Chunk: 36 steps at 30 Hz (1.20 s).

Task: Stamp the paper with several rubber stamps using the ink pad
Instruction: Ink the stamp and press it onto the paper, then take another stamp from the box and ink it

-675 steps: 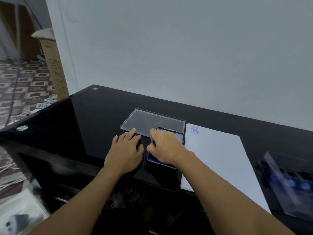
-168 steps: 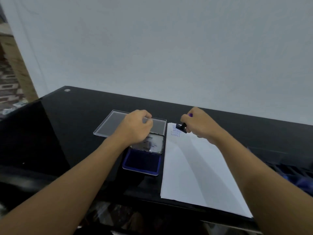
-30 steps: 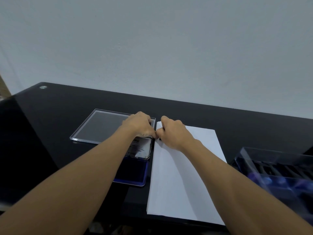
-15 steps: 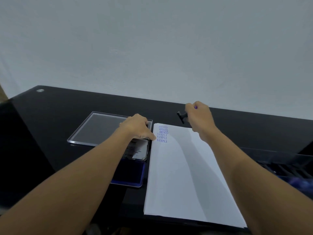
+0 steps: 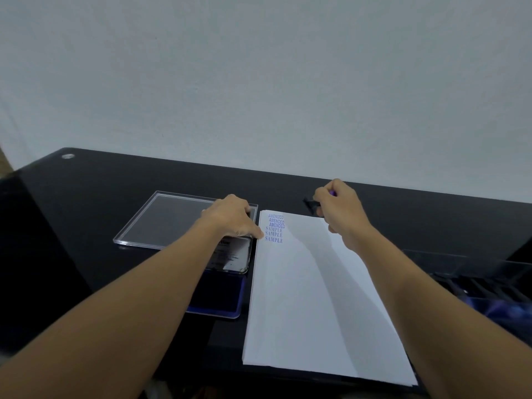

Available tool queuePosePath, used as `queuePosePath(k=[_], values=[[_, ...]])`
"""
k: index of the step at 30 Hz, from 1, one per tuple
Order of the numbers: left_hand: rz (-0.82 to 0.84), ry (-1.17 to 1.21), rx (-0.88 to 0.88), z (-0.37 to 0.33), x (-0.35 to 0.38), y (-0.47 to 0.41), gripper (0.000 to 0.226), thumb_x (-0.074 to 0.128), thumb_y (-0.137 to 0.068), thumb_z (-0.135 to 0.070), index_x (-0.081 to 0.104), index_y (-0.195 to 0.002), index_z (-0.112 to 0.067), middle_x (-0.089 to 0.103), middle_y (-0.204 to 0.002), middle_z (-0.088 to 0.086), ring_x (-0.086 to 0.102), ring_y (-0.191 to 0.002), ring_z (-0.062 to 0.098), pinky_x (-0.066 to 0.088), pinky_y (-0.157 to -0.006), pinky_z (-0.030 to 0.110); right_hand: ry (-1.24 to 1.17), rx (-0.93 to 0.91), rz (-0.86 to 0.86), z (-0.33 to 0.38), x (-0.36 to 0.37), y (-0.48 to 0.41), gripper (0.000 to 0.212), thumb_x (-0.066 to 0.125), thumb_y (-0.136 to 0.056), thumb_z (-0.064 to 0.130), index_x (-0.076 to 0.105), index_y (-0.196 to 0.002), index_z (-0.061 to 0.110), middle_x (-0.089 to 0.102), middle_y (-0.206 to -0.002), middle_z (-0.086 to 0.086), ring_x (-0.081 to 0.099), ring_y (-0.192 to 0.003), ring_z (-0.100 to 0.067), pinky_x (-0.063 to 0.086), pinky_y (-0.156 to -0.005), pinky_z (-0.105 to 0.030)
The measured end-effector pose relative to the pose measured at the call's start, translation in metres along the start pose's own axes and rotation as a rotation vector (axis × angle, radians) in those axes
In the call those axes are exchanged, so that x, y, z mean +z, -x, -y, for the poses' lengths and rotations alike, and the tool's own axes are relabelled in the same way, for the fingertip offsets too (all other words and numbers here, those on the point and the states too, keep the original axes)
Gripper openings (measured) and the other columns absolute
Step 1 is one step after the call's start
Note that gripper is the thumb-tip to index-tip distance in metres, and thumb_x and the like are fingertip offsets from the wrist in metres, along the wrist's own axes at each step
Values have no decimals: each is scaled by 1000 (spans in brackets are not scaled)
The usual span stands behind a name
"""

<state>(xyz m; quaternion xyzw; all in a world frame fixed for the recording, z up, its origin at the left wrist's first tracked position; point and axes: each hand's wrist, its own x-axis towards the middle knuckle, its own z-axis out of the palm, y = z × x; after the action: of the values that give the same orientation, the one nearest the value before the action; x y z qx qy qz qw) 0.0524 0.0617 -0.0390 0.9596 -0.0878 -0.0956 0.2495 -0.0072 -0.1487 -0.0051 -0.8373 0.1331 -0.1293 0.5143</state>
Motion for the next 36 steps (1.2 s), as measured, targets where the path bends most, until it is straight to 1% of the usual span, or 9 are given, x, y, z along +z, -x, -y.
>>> queuePosePath(k=[3, 7, 9, 12, 17, 26, 28, 32, 36], values=[[-8, -8, -15, -3, -1, 3, 63, 84, -59, -47, 65, -114, -23, 62, -100, -7, 61, -97, 19, 53, -94, 44, 21, -4, 13, -1, 2, 9, 15, 54, -90, 18, 53, -95, 5, 64, -91, -19, 42, -61, -14, 33, -50, -26], [0, -32, -27, -6, 0, 4, 67, 81, -57, -47, 62, -117, -24, 61, -108, -5, 58, -104, 22, 49, -98, 49, 59, -20, 78, -4, 3, 29, 13, 56, -90, 18, 57, -96, 7, 68, -98, -16, 46, -64, -13, 37, -51, -25], [-16, -58, -39, -9, 1, 7, 70, 79, -58, -46, 59, -121, -24, 58, -125, -3, 55, -114, 26, 42, -104, 55, 97, -41, 127, -6, 0, 39, 10, 56, -90, 17, 58, -95, 9, 68, -97, -13, 48, -65, -11, 38, -53, -23], [-90, -226, -9, -18, 3, 16, 75, 73, -74, -43, 47, -142, -24, 39, -151, 1, 40, -136, 29, 35, -109, 58, 138, -61, 197, -9, -9, 53, 8, 52, -92, 18, 57, -96, 13, 70, -91, -9, 49, -64, -8, 39, -53, -20], [-153, -110, 102, -46, 8, 36, 54, 61, -91, -35, 48, -141, -18, 46, -144, 6, 43, -132, 28, 43, -105, 46, 151, -102, 216, -16, -39, 72, 6, 49, -93, 15, 54, -92, 15, 70, -89, -13, 47, -47, 1, 35, -42, -12], [-138, -3, 250, -116, 39, 90, 48, 57, -96, -36, 51, -141, -20, 48, -147, 1, 47, -132, 23, 42, -103, 36, 237, -171, 115, -40, -115, 100, 8, 50, -93, 15, 56, -87, 18, 67, -83, -7, 51, -64, -11, 43, -58, -27], [-130, 23, 277, -131, 49, 99, 47, 58, -96, -36, 52, -140, -21, 48, -147, 0, 47, -132, 21, 39, -97, 31, 244, -180, 67, -44, -133, 107, 9, 52, -91, 16, 56, -84, 20, 67, -79, -4, 53, -63, -11, 46, -59, -31], [-117, 68, 336, -161, 66, 116, 47, 58, -96, -35, 52, -139, -20, 48, -148, 0, 49, -131, 21, 43, -104, 35, 233, -168, -29, -52, -171, 119, 10, 53, -90, 16, 56, -82, 21, 65, -77, -8, 61, -66, -21, 49, -54, -29], [-120, 111, 411, -194, 83, 133, 47, 57, -96, -33, 52, -140, -18, 50, -146, 1, 50, -130, 20, 42, -103, 34, 234, -123, -101, -65, -210, 129, 9, 55, -92, 19, 58, -84, 21, 67, -78, -6, 53, -60, -14, 46, -57, -32]])
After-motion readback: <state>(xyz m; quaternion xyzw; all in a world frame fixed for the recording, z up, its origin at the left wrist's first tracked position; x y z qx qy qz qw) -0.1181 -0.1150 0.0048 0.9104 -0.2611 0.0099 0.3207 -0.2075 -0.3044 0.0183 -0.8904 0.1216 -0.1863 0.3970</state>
